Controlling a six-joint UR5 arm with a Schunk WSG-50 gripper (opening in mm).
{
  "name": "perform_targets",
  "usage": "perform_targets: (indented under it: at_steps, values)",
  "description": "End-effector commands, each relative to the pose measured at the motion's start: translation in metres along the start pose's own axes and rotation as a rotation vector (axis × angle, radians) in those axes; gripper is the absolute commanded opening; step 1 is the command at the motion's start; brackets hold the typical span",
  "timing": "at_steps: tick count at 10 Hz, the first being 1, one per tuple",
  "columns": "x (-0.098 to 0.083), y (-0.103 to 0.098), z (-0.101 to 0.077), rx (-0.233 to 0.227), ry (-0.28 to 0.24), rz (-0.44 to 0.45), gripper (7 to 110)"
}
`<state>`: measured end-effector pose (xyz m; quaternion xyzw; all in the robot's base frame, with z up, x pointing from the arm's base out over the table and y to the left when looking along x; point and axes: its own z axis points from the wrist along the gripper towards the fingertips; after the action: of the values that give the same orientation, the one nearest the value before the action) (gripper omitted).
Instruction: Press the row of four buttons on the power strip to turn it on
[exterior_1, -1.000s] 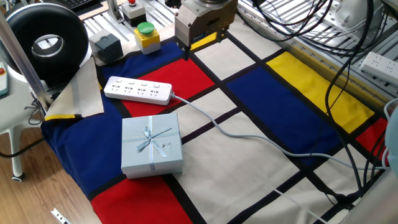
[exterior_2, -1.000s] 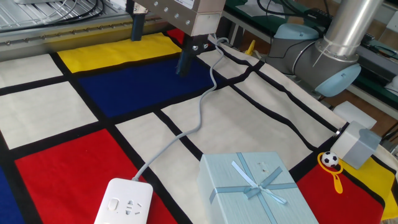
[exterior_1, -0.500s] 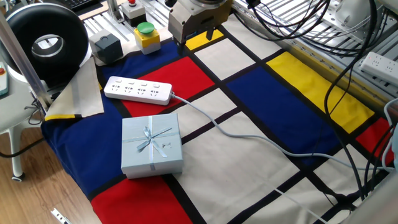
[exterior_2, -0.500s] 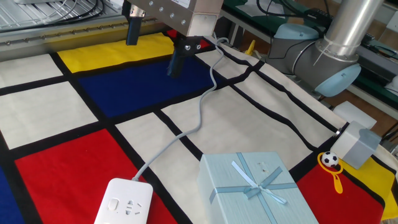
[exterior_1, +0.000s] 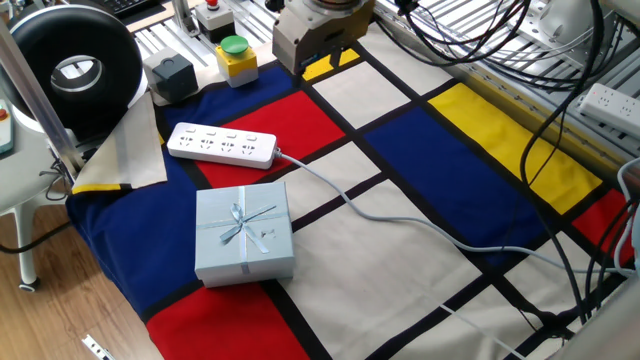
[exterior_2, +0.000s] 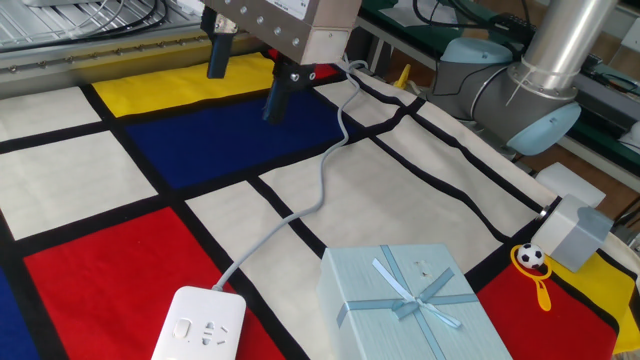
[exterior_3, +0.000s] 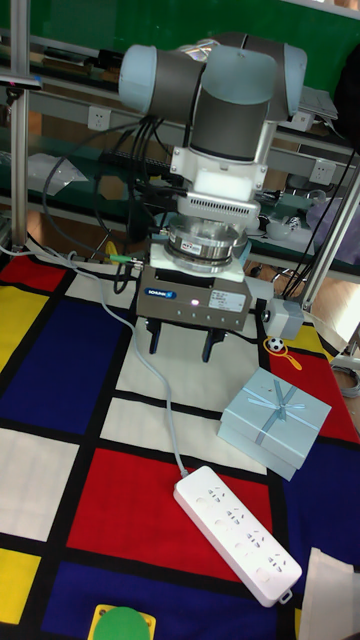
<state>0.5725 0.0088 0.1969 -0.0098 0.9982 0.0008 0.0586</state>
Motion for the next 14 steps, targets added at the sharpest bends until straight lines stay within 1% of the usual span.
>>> perform_targets:
  at_steps: [1,2,3,4,5,6,7,8,9,10,11,12,13,14]
  values:
    - [0.024,0.002,-0.002,-0.007,0.094,-0.059,7]
    - [0.031,0.002,-0.003,-0.007,0.121,-0.087,7]
    - [0.026,0.003,-0.002,-0.004,0.102,-0.115,7]
    - [0.020,0.012,0.002,-0.028,0.071,-0.142,7]
    - [0.004,0.018,0.007,-0.018,-0.002,-0.139,7]
    - [0.006,0.019,0.008,0.004,-0.002,-0.145,7]
    - [0.016,0.039,0.009,-0.067,0.027,-0.147,7]
    - [0.016,0.049,0.012,-0.103,0.020,-0.188,7]
    - [0.020,0.040,0.014,-0.061,0.035,-0.217,7]
    - [0.027,0.031,0.013,-0.024,0.067,-0.241,7]
    - [0.026,0.032,0.012,-0.031,0.061,-0.294,7]
    - [0.016,0.039,0.013,-0.056,0.017,-0.358,7]
    - [0.022,0.047,0.013,-0.089,0.034,-0.344,7]
    - [0.027,0.045,0.012,-0.075,0.054,-0.332,7]
